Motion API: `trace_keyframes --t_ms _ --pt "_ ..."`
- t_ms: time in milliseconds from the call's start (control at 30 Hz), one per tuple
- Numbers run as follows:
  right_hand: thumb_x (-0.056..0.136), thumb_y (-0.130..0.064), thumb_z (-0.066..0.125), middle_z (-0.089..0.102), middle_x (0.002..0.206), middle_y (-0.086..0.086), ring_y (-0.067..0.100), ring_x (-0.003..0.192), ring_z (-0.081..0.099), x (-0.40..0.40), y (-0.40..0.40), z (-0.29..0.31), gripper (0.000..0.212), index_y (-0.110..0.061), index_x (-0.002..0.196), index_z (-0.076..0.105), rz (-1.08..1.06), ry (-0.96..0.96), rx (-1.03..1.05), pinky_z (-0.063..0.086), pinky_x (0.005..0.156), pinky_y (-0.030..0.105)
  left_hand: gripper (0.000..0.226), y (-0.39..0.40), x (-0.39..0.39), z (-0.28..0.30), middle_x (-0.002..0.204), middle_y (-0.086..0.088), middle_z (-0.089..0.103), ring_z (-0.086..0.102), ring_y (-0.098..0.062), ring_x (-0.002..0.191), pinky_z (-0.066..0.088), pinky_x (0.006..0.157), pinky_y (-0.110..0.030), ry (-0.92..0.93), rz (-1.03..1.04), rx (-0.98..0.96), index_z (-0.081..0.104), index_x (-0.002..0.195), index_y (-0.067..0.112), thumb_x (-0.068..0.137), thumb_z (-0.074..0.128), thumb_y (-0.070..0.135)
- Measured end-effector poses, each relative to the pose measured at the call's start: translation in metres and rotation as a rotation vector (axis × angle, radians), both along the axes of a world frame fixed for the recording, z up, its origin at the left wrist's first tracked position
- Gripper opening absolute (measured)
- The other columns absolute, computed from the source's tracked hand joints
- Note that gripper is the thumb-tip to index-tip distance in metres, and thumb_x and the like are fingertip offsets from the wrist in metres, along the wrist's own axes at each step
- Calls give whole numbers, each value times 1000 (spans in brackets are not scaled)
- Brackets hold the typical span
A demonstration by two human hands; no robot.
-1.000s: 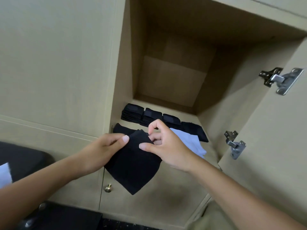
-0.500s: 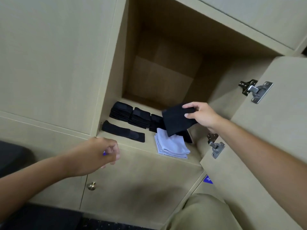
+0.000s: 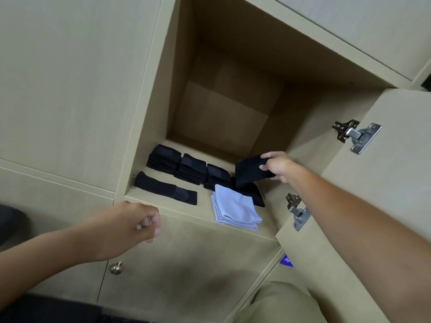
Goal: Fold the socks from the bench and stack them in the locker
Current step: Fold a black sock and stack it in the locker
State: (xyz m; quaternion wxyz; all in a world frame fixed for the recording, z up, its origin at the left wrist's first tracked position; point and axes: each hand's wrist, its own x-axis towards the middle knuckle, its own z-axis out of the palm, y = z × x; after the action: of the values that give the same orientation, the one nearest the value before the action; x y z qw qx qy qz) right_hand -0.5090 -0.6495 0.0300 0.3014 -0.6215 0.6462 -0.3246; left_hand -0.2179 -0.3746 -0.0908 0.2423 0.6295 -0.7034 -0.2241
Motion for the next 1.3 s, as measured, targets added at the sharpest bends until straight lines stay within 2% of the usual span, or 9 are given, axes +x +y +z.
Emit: trace_keyframes --t_ms 300,400,633,767,900,1000,1133,1233,1300 --pt "93 14 58 54 142 14 31 129 52 -4 -27 -27 41 -18 118 63 -13 2 185 51 78 40 16 -1 2 -7 86 24 71 62 1 73 52 74 -23 -47 -22 2 63 83 34 98 59 32" --pt "93 14 56 56 140 14 29 123 54 -8 -31 -34 45 -14 128 63 -9 35 208 50 82 40 15 -3 5 -11 87 24 71 62 -1 72 55 79 -31 -69 -28 14 62 83 34 98 59 35" --pt "93 11 61 58 119 13 28 105 54 -12 -40 -51 45 -8 135 59 11 228 198 48 83 38 13 -6 8 -18 88 24 70 63 -1 72 55 78 -29 -71 -38 27 63 85 34 97 60 38" --pt "92 2 68 58 135 17 36 120 56 -12 -35 -56 46 -2 136 58 57 507 182 53 91 45 14 -7 9 -22 89 25 69 62 4 73 52 75 -22 -83 -37 26 63 85 35 98 60 39" --pt "94 -5 68 58 138 21 38 119 60 -15 -34 -59 45 2 137 56 89 683 208 54 98 44 13 -7 11 -26 88 26 68 61 5 74 51 73 -20 -71 -40 26 64 84 37 97 61 39" --pt "93 -8 69 61 138 16 32 121 60 -15 -33 -56 45 -2 137 59 101 718 112 49 94 33 12 -8 11 -28 88 28 68 61 6 76 51 73 -21 -80 -42 26 65 85 37 97 62 39" --pt "92 -13 73 59 139 7 27 128 56 -10 -38 -57 44 -10 134 60 120 697 21 42 102 27 12 -9 15 -31 90 27 68 64 2 81 55 76 -26 -83 -49 30 65 85 38 97 62 38" --pt "98 -23 67 54 142 8 28 129 54 -4 -35 -62 49 -17 144 51 278 695 38 40 99 26 11 -9 16 -33 90 26 68 64 1 80 56 76 -27 -86 -57 28 65 86 38 97 62 40" --pt "102 -32 58 48 151 6 27 134 49 -1 -32 -67 54 -22 153 41 361 753 82 38 107 27 13 -9 15 -32 89 28 67 63 3 77 53 73 -22 -101 -53 23 64 85 36 98 62 39"
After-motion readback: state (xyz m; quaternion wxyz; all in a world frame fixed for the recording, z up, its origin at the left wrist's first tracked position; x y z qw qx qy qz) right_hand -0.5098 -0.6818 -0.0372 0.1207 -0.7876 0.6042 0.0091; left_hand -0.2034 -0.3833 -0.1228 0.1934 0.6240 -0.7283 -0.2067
